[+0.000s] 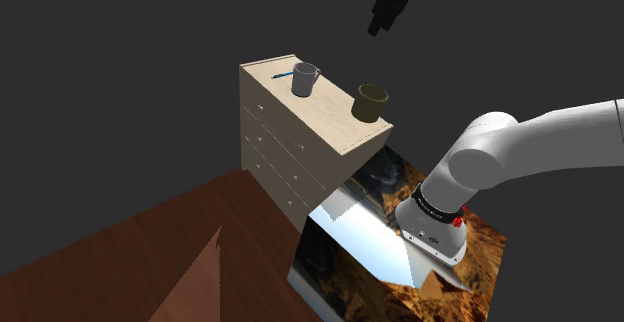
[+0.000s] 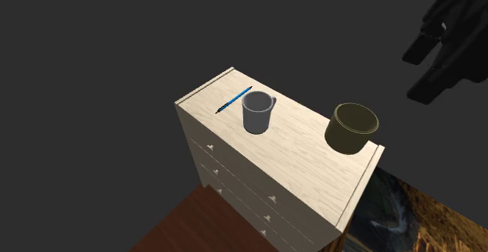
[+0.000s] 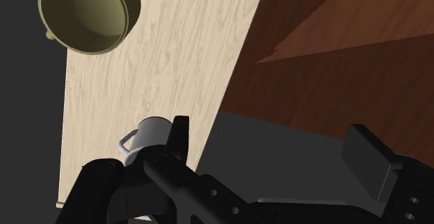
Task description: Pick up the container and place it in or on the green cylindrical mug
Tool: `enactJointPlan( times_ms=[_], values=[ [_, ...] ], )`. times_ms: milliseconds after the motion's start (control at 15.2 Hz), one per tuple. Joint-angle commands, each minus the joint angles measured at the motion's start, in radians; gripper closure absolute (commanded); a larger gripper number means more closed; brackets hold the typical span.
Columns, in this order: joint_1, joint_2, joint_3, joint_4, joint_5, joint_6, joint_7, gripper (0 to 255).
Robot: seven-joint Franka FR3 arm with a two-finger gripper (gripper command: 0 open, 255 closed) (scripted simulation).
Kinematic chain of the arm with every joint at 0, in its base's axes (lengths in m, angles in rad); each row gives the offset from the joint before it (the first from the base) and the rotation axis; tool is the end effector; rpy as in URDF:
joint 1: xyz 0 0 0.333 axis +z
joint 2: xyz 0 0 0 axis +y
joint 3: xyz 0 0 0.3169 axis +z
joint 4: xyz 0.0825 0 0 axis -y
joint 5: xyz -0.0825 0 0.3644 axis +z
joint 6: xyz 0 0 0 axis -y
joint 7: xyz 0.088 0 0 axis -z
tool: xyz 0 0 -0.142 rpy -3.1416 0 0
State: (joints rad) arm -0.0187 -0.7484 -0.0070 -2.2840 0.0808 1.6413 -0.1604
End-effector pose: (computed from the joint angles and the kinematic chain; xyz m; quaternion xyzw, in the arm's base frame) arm 0.3087 0.0024 0.5852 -0.9954 -0.0672 -0.0565 0.0377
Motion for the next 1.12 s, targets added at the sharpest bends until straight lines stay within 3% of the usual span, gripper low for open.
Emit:
enactJointPlan(
  times_ms=[0, 528, 1056],
  values=[
    [0.0, 0.0, 0.0, 0.0, 0.0, 0.0, 0.0, 0],
    [-0.003, 0.242, 0.006, -0.002, -0.037, 0.217, -0.039, 0],
    [-0.009, 0.524, 0.012, 0.079, -0.082, 0.393, -0.06, 0]
  ],
)
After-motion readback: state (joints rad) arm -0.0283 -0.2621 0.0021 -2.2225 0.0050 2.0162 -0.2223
